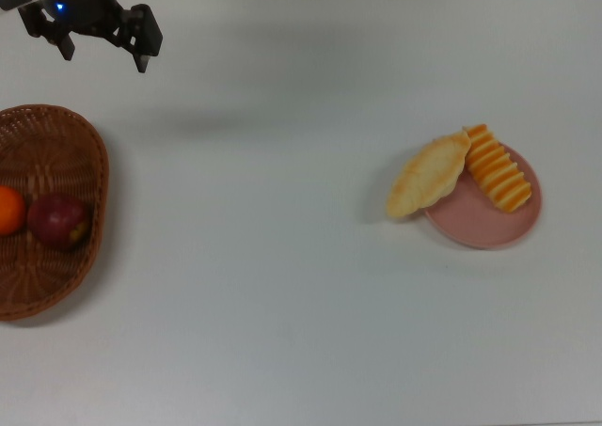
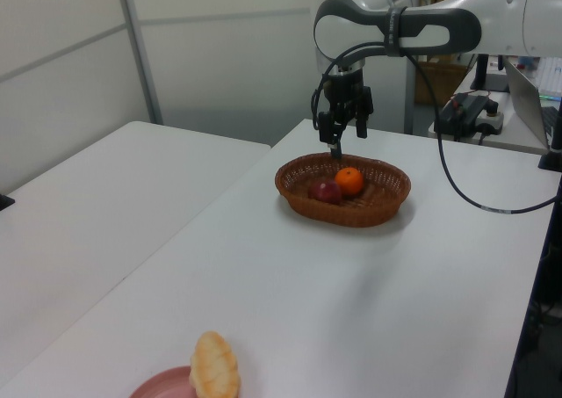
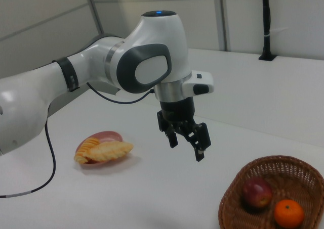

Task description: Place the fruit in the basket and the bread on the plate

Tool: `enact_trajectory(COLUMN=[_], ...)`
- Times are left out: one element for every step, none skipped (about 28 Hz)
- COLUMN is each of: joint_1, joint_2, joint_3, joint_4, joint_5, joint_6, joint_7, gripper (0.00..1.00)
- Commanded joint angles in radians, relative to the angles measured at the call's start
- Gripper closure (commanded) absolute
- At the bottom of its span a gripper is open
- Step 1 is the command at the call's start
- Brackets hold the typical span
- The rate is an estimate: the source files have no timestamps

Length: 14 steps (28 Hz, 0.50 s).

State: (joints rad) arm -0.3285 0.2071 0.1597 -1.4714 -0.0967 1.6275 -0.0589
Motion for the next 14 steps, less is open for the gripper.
enact_trajectory(joint_1=[0.006,0.005,0.005,0.005,0.005,0.005,0.005,0.005,0.003,0.003,0.003,0.005,0.006,0.008], joint_2=[-0.009,-0.009,-0.009,-0.009,-0.009,-0.009,-0.009,-0.009,-0.008,-0.008,-0.008,-0.008,-0.008,-0.008], joint_3=[0.006,0.006,0.006,0.006,0.006,0.006,0.006,0.006,0.006,0.006,0.006,0.006,0.008,0.009], joint_4=[-0.007,-0.006,-0.007,-0.007,-0.006,-0.006,-0.006,-0.004,-0.004,-0.004,-0.004,-0.006,-0.007,-0.007], joint_5=[-0.003,0.003,0.003,0.003,0.003,0.003,0.003,0.003,0.003,0.005,0.005,0.005,0.005,0.005], joint_6=[-0.014,-0.014,-0.015,-0.018,-0.024,-0.029,-0.031,-0.031,-0.029,-0.029,-0.029,-0.029,-0.031,-0.031], joint_7=[0.004,0.005,0.005,0.005,0.007,0.007,0.007,0.007,0.007,0.008,0.008,0.008,0.008,0.008], gripper=[0.0,0.0,0.0,0.0,0.0,0.0,0.0,0.0,0.0,0.0,0.0,0.0,0.0,0.0])
